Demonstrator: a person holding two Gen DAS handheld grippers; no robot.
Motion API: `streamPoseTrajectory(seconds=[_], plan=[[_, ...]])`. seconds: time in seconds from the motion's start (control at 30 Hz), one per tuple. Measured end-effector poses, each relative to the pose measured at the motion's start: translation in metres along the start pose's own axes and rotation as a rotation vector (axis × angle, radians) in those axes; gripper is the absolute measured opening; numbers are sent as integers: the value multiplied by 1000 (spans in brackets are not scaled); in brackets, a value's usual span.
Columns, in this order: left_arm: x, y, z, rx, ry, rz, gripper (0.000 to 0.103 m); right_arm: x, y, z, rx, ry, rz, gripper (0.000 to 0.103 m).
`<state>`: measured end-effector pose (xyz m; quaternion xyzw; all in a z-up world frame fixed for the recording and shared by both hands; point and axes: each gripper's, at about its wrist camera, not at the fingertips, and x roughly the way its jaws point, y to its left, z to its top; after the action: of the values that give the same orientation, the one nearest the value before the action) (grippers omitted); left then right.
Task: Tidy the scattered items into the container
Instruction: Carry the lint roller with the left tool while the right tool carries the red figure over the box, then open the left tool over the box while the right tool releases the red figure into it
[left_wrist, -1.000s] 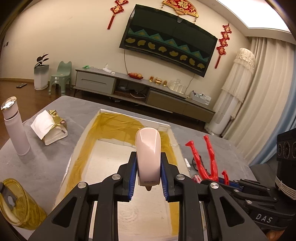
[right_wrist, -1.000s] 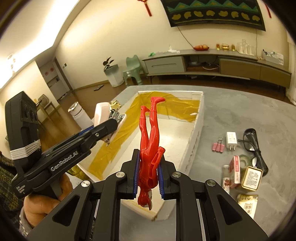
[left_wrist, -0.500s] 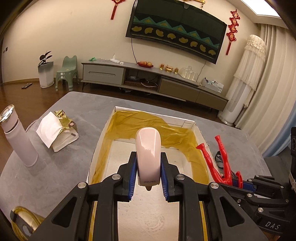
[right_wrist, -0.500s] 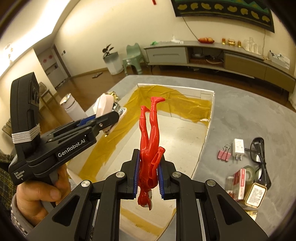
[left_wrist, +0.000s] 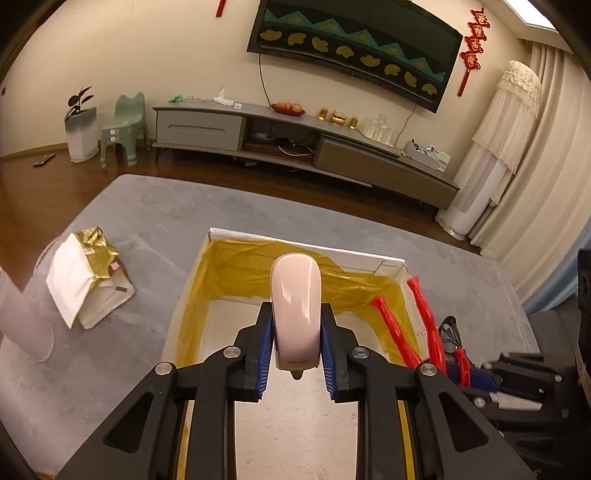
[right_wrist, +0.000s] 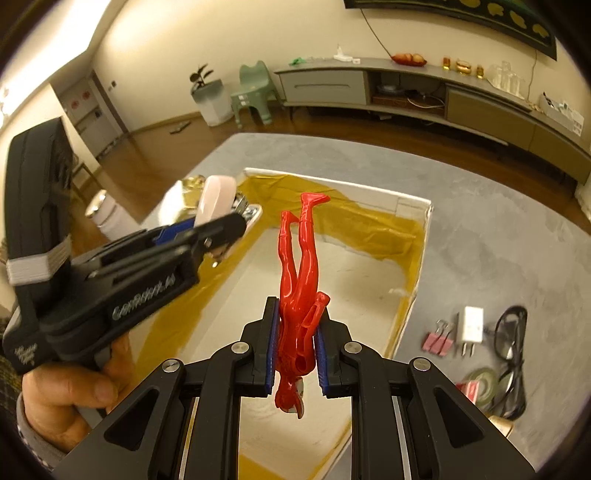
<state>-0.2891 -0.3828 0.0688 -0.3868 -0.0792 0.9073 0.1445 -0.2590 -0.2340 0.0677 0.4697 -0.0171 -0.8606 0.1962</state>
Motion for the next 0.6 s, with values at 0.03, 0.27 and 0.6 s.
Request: streamPoseTrajectory(seconds=[0.03, 0.27, 0.6], plan=[[5, 0, 0, 1, 11, -2, 25, 5, -4, 4, 5, 13, -4, 19], [31, 2, 3, -5, 55, 25, 25, 40, -20, 22, 42, 97, 6, 19], [52, 3, 6, -33, 87, 30, 26, 71, -21, 42, -16, 140, -49, 20]])
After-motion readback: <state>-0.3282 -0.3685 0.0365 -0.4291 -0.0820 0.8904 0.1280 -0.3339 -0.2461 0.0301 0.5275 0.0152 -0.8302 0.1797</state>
